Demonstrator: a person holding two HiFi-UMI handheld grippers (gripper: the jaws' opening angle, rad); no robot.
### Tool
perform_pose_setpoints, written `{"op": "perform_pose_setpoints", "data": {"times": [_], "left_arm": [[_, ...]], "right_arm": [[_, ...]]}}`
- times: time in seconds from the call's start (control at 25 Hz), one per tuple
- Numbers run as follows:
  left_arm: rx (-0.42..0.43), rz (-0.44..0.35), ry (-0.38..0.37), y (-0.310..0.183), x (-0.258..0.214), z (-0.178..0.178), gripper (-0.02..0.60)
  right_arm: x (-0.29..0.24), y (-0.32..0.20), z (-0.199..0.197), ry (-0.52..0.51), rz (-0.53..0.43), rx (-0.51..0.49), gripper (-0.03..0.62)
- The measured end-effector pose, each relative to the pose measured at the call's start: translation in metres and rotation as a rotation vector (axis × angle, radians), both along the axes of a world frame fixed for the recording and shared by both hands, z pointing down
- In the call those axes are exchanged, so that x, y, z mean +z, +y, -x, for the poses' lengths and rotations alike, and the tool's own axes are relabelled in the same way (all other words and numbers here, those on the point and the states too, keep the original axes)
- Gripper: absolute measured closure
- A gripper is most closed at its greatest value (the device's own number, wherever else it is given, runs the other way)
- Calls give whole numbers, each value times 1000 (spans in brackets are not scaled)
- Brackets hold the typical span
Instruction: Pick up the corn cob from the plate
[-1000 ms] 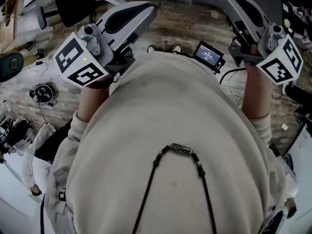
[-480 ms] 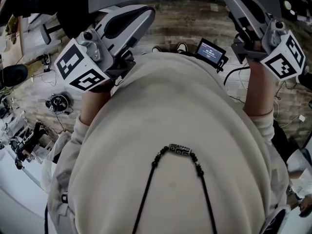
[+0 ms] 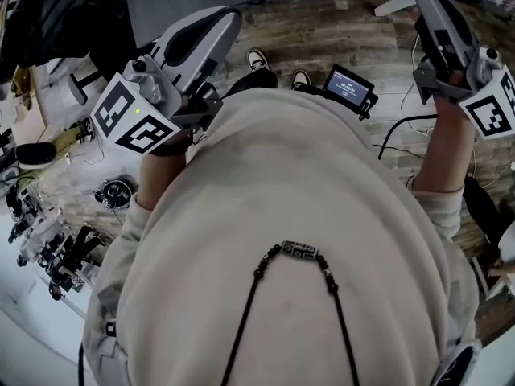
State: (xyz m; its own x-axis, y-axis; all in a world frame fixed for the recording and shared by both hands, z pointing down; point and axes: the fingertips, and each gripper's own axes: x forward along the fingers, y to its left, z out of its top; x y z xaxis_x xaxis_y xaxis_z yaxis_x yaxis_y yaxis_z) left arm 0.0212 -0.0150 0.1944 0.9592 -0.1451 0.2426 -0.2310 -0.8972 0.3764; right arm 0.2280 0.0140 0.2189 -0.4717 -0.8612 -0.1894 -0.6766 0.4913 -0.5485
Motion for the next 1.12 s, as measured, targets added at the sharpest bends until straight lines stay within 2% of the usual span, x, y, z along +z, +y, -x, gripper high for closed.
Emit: {"op": "perform_pose_setpoints", "data": {"times": [0.2, 0.32, 0.52, 0.76, 1.12], "left_arm": [[30, 25, 67, -28, -25, -3, 581], [73, 16, 82, -35, -28, -14, 581], [141, 14, 90, -37, -22, -19, 581], [146, 6, 87, -31, -9, -15, 581], [174, 14, 131, -44, -16, -1, 581]], "right_arm": [[-24, -6, 7, -19, 19, 43, 579], [-30, -4, 9, -33, 26, 61, 579], [-37, -10, 12, 7, 29, 74, 579], [-31, 1, 24, 24, -9, 68, 579], [-60, -9, 61, 140, -33, 45, 579]]}}
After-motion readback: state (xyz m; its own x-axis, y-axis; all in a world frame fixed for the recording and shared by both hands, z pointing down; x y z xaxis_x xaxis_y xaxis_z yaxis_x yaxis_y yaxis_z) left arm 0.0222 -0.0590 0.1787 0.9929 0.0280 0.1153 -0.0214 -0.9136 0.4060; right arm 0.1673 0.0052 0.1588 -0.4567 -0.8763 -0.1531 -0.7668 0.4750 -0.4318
